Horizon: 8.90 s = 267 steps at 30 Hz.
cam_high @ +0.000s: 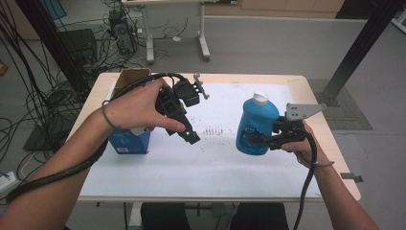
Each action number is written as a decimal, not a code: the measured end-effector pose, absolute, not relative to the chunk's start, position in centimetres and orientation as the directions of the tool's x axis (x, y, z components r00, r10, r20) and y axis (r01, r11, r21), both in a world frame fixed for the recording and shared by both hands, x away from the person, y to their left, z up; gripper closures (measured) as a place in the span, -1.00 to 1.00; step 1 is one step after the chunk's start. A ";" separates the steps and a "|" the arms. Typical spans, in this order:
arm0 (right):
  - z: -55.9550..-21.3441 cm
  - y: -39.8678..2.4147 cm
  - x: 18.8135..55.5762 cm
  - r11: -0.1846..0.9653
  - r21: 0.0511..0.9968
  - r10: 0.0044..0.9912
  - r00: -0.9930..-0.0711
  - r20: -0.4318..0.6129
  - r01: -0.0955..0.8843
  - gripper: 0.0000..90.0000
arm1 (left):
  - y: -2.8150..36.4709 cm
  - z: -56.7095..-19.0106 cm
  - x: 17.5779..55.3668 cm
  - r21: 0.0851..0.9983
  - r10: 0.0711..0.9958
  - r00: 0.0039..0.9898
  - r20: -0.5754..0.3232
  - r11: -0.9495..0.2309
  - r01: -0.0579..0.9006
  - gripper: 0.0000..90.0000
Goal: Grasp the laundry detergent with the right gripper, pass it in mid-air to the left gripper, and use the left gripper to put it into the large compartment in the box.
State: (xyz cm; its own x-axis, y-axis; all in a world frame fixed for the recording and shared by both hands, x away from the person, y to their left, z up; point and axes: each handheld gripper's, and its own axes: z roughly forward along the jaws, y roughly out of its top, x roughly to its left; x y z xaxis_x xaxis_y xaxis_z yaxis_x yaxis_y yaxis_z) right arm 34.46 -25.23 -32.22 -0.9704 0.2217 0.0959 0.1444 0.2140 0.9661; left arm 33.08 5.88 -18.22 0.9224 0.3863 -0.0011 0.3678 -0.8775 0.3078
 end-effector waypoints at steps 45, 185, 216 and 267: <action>-32.1 -20.4 33.6 0.288 0.955 0.002 -0.997 0.074 0.071 -0.01 | 2.2 -17.3 32.3 0.273 0.243 0.969 -0.035 -0.931 0.243 -0.77; -32.3 -16.4 32.4 0.314 0.949 -0.127 -0.990 0.052 0.010 -0.02 | -1.5 -17.3 30.2 0.205 0.145 0.989 -0.001 -0.968 0.142 -0.77; -32.2 -16.2 32.3 0.317 0.948 -0.139 -0.989 0.050 0.003 -0.02 | -1.8 -17.3 30.3 0.183 0.124 0.992 0.009 -0.976 0.120 -0.50; -32.0 -16.5 32.5 0.292 0.957 -0.138 -0.990 0.043 0.001 -0.02 | -2.1 -16.6 30.6 0.187 0.129 0.992 0.004 -0.974 0.126 -0.16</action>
